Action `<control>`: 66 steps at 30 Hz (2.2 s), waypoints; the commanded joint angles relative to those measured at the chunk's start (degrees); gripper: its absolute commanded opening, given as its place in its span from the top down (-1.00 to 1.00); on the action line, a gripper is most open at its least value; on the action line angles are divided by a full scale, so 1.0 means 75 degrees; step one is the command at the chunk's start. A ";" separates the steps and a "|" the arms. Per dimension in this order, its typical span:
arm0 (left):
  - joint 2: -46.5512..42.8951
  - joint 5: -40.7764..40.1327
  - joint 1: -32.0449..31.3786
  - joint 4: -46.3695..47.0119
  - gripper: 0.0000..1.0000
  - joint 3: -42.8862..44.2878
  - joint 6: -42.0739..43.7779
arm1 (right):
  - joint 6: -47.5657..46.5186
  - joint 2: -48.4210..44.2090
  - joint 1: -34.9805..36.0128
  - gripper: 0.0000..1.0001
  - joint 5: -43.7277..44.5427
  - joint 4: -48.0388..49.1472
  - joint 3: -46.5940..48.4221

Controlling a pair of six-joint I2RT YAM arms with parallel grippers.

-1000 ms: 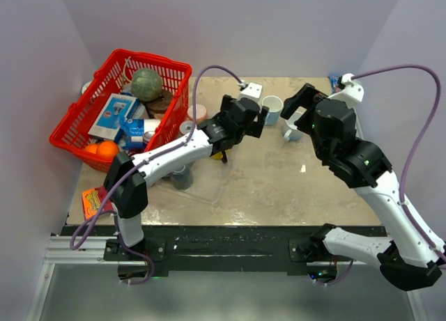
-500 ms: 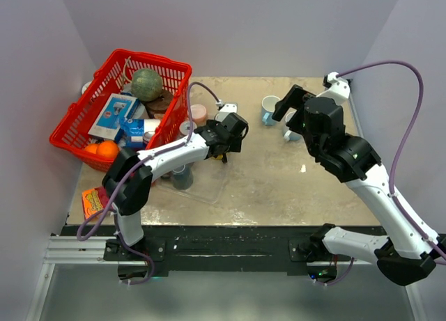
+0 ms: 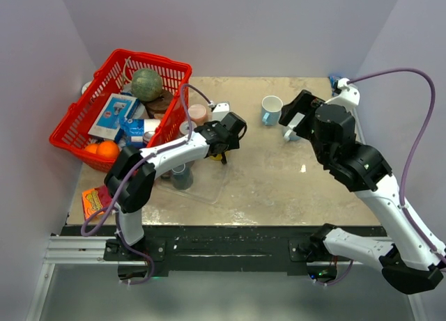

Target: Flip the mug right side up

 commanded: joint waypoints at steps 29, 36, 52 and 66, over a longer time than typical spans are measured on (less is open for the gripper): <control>-0.0984 -0.1042 -0.0802 0.0486 -0.52 -0.1181 -0.0555 | -0.0692 -0.2087 0.0008 -0.98 -0.2478 0.1043 -0.3056; -0.0235 -0.0762 -0.0790 0.0461 -0.44 -0.0653 -0.0438 | -0.0634 -0.2415 0.0007 -0.98 -0.2291 0.0622 -0.3056; 0.0153 -0.1007 -0.0462 0.1306 -0.20 -0.0852 0.0125 | 0.0140 -0.2392 0.0008 -0.97 -0.2443 0.0820 -0.4145; -0.0197 -0.0749 -0.0263 0.1763 0.26 -0.1543 -0.0109 | 0.0187 -0.2287 0.0007 -0.93 -0.2384 0.0914 -0.4181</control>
